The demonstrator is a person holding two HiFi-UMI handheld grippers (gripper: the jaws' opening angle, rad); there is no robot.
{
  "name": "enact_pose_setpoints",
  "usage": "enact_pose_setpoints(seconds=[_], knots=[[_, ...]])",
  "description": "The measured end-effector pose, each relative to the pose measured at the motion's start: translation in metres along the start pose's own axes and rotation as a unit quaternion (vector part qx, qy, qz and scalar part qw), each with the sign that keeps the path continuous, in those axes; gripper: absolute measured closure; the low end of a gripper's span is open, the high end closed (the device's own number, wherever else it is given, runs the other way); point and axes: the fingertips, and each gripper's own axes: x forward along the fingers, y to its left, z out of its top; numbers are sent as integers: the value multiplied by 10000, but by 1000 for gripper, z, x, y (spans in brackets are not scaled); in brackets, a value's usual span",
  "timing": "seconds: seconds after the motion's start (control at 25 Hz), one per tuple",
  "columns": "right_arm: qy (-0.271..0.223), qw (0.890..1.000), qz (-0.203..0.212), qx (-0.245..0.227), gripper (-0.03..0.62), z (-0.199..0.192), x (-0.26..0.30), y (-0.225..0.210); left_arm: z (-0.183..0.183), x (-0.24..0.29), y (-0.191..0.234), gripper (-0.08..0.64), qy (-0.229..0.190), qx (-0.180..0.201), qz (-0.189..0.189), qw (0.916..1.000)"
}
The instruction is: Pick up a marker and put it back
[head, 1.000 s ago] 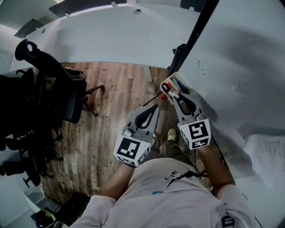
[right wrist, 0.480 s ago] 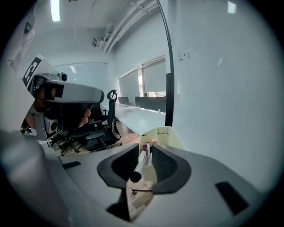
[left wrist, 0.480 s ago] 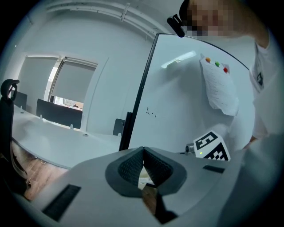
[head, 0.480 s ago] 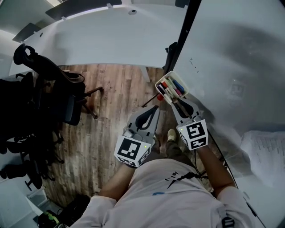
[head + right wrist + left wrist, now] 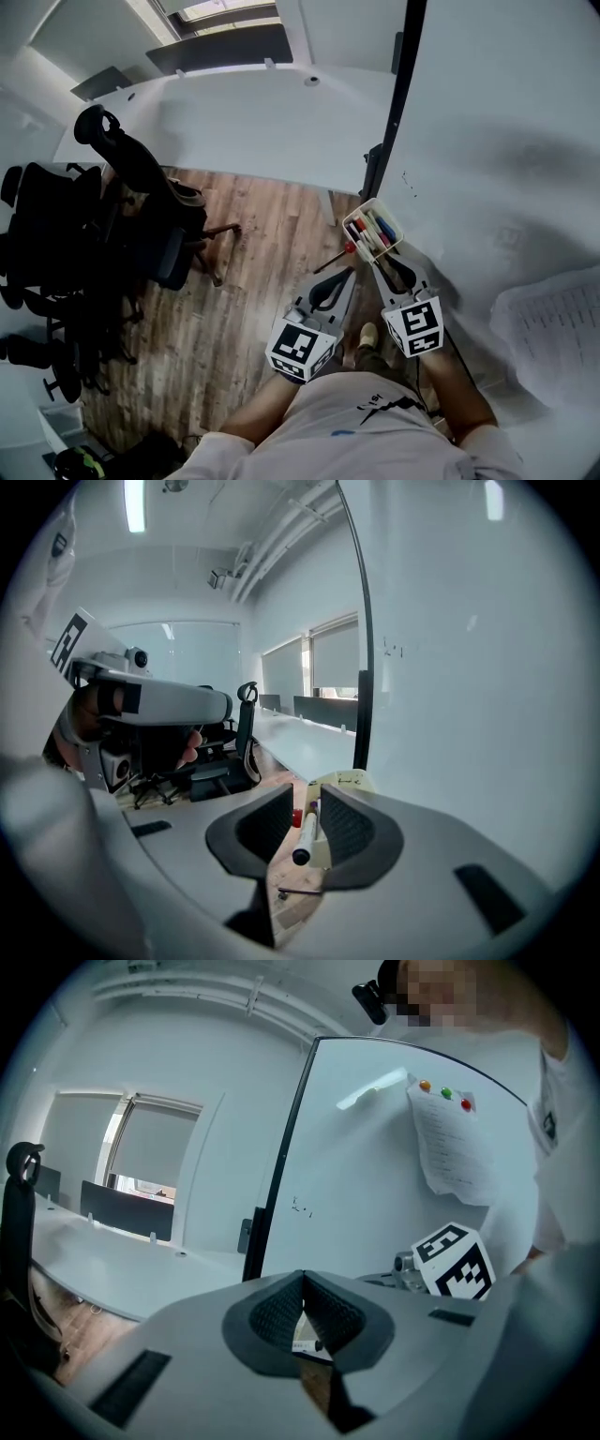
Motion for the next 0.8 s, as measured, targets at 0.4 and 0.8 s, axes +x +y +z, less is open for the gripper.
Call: enact_pose_setpoints(seconds=[0.4,0.8], knots=[[-405,9988,274,-85,508,33,-30,17,16,-8,-26,549,-155,175,15,9997],[-941,9948,373,-117,514,75,-55,34,47,-17,-38,549,-415,336,-11,9986]])
